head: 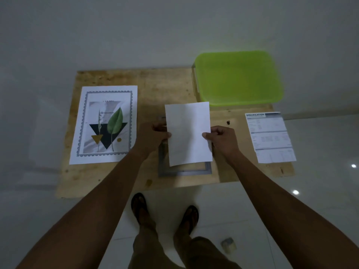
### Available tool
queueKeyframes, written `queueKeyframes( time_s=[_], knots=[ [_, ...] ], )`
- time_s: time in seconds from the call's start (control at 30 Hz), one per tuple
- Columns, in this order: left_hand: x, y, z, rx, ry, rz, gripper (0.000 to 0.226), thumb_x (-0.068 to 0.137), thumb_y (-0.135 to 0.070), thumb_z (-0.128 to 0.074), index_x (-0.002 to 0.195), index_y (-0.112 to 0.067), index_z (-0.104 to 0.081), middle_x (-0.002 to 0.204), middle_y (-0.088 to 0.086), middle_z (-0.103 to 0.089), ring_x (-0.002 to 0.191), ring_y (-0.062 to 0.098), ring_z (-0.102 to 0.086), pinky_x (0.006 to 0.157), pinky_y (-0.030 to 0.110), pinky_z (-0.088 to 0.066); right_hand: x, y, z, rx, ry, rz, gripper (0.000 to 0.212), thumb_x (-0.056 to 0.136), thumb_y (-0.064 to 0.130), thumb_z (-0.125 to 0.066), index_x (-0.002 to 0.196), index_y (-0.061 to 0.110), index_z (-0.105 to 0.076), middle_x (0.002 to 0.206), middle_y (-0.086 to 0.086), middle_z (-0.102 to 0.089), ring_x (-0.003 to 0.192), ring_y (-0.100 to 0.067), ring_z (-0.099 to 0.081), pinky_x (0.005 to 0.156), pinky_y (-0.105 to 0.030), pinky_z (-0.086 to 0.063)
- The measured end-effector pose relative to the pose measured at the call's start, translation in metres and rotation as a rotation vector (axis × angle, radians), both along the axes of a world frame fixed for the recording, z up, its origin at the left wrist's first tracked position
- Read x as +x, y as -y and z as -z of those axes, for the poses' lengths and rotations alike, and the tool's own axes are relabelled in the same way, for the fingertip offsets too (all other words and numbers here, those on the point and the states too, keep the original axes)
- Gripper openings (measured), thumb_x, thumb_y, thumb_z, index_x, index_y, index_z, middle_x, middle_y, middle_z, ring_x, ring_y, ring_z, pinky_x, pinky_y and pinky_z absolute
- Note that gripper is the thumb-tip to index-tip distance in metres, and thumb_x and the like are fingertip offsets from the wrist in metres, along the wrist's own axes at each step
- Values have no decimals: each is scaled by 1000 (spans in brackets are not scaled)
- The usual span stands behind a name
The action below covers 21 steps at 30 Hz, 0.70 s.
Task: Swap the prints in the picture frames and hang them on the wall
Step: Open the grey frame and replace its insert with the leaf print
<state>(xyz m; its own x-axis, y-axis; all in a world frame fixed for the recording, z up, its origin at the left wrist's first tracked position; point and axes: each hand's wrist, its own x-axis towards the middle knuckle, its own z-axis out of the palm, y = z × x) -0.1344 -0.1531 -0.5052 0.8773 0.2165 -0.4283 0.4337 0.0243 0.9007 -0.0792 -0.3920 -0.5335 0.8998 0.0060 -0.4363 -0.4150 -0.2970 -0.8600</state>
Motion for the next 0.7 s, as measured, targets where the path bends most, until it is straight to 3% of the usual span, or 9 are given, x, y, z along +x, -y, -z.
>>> queueKeyframes(
  time_s=[0.17,0.33,0.43,0.53,0.7],
  knots=[
    [-5,-1,18,198,-4,-111,36,79,1,-75,113,-12,-73,103,5,-75,97,18,-71,90,37,-58,-3,-6,17,-133,75,-49,15,76,16,-85,75,7,-74,68,-3,-64,66,-12,-59,72,-31,-52],
    [-4,-1,20,298,35,-132,32,80,-5,-77,112,-9,-73,98,0,-73,84,3,-67,75,11,-55,-1,-8,19,-188,100,-77,18,76,15,-86,77,4,-72,68,-1,-60,65,-8,-53,72,-25,-49],
    [-4,-3,20,331,61,-130,32,80,-6,-78,111,-8,-72,96,-1,-71,80,-3,-64,66,3,-50,-3,-6,16,-226,128,-139,14,79,12,-84,78,3,-73,70,-4,-62,65,-8,-53,69,-22,-48],
    [-8,-4,24,357,43,-87,30,81,-6,-78,110,-7,-72,96,1,-71,80,-3,-63,63,0,-46,-6,-2,11,-287,129,-192,7,79,11,-83,82,10,-77,77,-6,-70,67,-10,-59,71,-23,-51],
    [-16,-2,38,422,18,-30,32,79,-9,-80,110,-10,-74,95,-1,-73,82,0,-66,65,2,-48,-15,3,11,-347,129,-230,15,76,11,-84,84,21,-76,76,3,-71,68,-8,-62,68,-22,-48]
  ],
)
